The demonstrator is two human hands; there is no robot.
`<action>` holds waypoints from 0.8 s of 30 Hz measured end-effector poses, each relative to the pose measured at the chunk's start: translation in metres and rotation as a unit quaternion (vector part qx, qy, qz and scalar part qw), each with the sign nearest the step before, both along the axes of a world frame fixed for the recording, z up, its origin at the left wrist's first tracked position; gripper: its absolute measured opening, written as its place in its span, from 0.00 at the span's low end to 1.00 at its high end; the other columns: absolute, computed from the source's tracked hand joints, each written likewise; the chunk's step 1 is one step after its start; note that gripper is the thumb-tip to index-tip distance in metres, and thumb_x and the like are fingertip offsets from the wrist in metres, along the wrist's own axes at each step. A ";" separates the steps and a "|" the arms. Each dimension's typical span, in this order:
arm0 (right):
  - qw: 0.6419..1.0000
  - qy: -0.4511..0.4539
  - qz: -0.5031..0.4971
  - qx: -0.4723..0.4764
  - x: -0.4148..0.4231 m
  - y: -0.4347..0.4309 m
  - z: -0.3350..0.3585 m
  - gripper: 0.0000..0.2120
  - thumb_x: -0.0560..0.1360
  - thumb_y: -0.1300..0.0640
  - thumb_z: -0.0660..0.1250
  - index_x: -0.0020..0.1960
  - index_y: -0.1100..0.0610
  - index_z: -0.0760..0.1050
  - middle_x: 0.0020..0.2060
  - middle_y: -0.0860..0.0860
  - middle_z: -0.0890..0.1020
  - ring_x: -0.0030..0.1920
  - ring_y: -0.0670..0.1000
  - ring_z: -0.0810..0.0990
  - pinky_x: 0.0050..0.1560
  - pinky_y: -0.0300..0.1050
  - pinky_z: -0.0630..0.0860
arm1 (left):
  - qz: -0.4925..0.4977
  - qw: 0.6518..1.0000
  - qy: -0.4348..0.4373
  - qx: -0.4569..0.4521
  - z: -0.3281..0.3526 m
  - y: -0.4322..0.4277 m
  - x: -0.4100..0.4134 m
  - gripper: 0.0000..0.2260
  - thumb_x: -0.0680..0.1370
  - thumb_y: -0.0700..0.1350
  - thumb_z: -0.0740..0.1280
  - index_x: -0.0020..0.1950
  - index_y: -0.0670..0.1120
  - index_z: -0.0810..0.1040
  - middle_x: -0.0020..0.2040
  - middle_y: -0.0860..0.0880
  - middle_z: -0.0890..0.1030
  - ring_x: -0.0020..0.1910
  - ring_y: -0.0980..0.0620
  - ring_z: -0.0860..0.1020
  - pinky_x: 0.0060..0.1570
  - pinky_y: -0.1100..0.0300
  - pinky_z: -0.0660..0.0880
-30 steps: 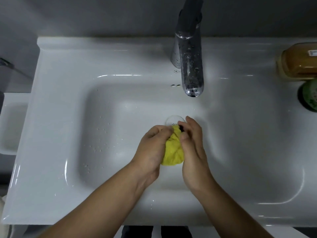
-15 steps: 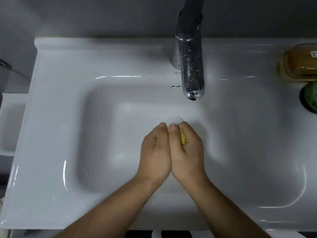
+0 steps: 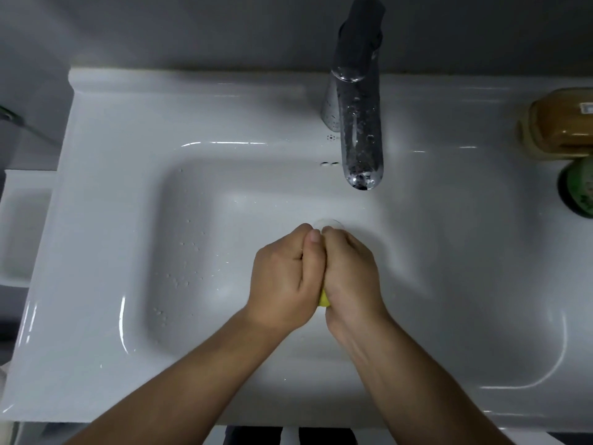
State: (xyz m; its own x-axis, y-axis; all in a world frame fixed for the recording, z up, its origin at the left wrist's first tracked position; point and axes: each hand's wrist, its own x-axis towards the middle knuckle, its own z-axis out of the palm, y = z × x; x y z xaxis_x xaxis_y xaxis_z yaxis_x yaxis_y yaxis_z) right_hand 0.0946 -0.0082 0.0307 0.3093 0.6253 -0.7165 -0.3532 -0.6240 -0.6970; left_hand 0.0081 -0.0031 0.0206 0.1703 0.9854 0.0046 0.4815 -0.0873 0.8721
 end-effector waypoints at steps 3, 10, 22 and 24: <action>0.998 -0.041 0.039 0.010 0.008 -0.007 0.017 0.19 0.79 0.46 0.62 0.38 0.60 0.75 0.34 0.57 0.81 0.37 0.53 0.82 0.37 0.49 0.81 | 0.011 0.998 -0.013 -0.061 0.017 -0.007 -0.001 0.18 0.82 0.55 0.52 0.34 0.51 0.62 0.28 0.54 0.66 0.27 0.55 0.66 0.28 0.59 0.63; 0.984 -0.060 0.159 0.044 0.027 -0.029 0.059 0.12 0.81 0.43 0.59 0.54 0.46 0.79 0.51 0.48 0.84 0.49 0.48 0.84 0.51 0.50 0.83 | 0.060 0.962 -0.127 -0.233 0.074 -0.008 -0.009 0.04 0.84 0.48 0.62 0.51 0.50 0.73 0.37 0.58 0.75 0.34 0.60 0.73 0.38 0.61 0.72; 0.920 -0.214 0.174 0.277 0.046 -0.043 0.191 0.05 0.78 0.56 0.67 0.46 0.46 0.78 0.43 0.50 0.85 0.47 0.49 0.83 0.46 0.46 0.78 | -0.050 0.954 -0.246 -0.163 0.220 -0.022 -0.025 0.08 0.75 0.47 0.71 0.52 0.49 0.85 0.48 0.40 0.84 0.43 0.50 0.81 0.39 0.56 0.78; 0.909 -0.221 0.171 0.309 0.046 -0.036 0.212 0.08 0.78 0.59 0.68 0.46 0.46 0.77 0.43 0.49 0.84 0.48 0.50 0.82 0.48 0.45 0.77 | -0.030 0.962 -0.244 -0.121 0.241 -0.019 -0.026 0.07 0.75 0.45 0.75 0.52 0.45 0.87 0.47 0.39 0.85 0.42 0.52 0.82 0.38 0.60 0.78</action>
